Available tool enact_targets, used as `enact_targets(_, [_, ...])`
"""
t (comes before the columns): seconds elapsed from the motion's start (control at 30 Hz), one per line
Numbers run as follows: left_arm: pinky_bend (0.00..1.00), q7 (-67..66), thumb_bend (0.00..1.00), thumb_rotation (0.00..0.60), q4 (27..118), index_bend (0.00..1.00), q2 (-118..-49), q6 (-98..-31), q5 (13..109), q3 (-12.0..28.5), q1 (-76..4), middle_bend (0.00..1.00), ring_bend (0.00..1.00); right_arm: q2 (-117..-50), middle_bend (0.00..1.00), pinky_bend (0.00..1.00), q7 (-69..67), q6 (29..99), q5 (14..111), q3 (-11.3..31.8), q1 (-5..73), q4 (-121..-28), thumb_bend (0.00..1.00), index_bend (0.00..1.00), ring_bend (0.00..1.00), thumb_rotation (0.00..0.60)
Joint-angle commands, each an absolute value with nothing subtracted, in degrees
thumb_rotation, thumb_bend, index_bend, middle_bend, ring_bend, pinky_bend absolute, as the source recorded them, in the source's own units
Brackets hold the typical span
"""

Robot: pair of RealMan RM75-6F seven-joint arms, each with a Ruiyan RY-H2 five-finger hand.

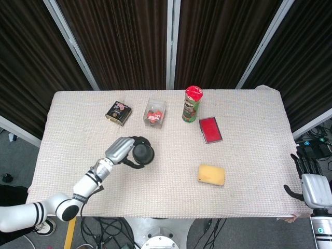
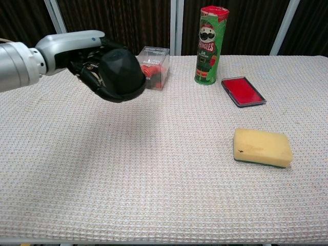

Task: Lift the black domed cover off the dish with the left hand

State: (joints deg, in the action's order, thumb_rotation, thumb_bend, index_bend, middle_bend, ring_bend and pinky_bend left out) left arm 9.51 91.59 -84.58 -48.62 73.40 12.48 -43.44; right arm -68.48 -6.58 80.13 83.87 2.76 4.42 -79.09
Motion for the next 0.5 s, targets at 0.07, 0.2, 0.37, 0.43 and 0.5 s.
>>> enact_targets(0.07, [0.35,3.8,0.21,0.600,92.0,0.46,-84.9,-48.2,70.8,12.5,-44.9,0.48,0.31,-68.3,0.00,0.00,-6.8,80.8,83.9,2.9,4.2,-79.2,0.13,0.00,0.00,0.600])
enact_targets(0.2, [0.35,1.3,0.21,0.600,80.4,0.46,-82.3,-47.5,60.5,13.7,-43.6,0.48,0.31,-68.2,0.00,0.00,-7.8,80.1,82.9,3.1,4.1,-78.5,0.13,0.00,0.00,0.600])
enact_targets(0.37, [0.33,2.4,0.21,0.600,72.7,0.47,-80.4,-44.1,48.5,17.1,-43.0,0.48,0.31,-68.7,0.00,0.00,-7.6,79.6,83.0,3.0,4.4,-78.1,0.13,0.00,0.00,0.600])
enact_targets(0.43, [0.33,2.4,0.21,0.600,76.0,0.47,-79.5,-44.1,50.6,16.7,-43.0,0.48,0.31,-68.8,0.00,0.00,-7.4,79.2,83.0,2.9,4.5,-78.0,0.13,0.00,0.00,0.600])
enact_targets(0.5, [0.33,2.8,0.21,0.600,83.7,0.47,-78.5,-45.2,55.9,15.5,-42.3,0.48,0.31,-68.9,0.00,0.00,-7.3,79.2,83.1,2.8,4.5,-78.0,0.13,0.00,0.00,0.600])
